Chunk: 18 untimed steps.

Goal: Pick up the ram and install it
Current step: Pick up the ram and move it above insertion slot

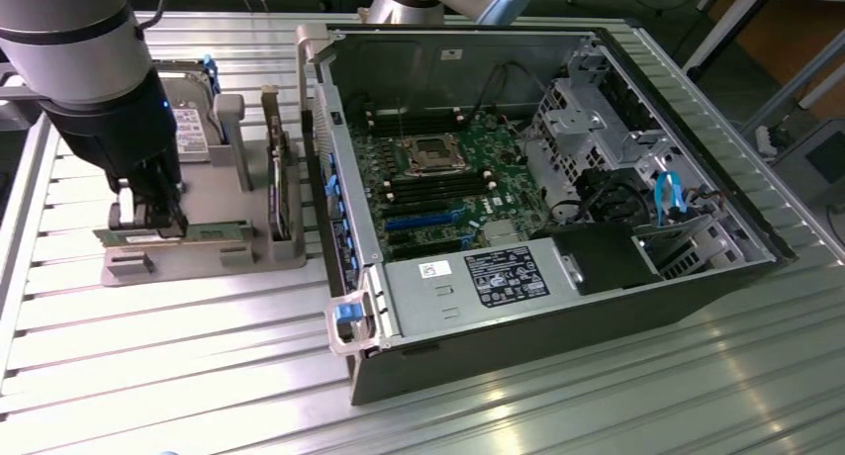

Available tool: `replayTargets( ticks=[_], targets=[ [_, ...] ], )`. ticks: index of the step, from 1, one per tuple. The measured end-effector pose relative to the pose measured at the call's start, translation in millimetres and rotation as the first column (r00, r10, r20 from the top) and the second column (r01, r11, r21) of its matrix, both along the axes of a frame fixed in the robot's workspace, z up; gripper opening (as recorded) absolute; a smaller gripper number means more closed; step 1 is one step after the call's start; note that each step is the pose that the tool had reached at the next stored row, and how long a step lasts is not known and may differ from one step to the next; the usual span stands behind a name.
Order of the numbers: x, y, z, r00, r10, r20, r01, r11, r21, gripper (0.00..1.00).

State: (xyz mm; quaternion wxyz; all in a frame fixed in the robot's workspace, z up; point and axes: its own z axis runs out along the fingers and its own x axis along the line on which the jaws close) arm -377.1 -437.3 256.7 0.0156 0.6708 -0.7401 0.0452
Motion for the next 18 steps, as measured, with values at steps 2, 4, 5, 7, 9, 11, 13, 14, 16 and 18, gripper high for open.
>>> replayTargets(
  ticks=[2,4,5,7,9,11,13,14,16,18],
  targets=[
    [0.0,0.0,1.5,1.0000,0.000,-0.0001,0.000,1.0000,-0.0016,0.11],
    [0.0,0.0,3.6,1.0000,0.000,0.0002,0.000,1.0000,-0.0034,0.11],
    [0.0,0.0,4.6,1.0000,0.000,0.0000,0.000,1.0000,-0.0047,0.11],
    [0.0,0.0,7.6,1.0000,0.000,0.0001,0.000,1.0000,-0.0068,0.11],
    [0.0,0.0,11.7,1.0000,0.000,0.0000,0.000,1.0000,-0.0088,0.11],
    [0.0,0.0,16.1,1.0000,0.000,0.0000,0.000,0.9999,-0.0108,0.11],
    [0.0,0.0,19.8,1.0000,0.000,0.0001,0.000,0.9999,-0.0121,0.11],
    [0.0,0.0,22.2,1.0000,0.000,0.0000,0.000,0.9999,-0.0130,0.11],
    [0.0,0.0,27.2,1.0000,0.000,0.0000,0.000,0.9999,-0.0151,0.11],
    [0.0,0.0,31.9,1.0000,0.000,0.0000,0.000,0.9999,-0.0163,0.11]
  ],
)
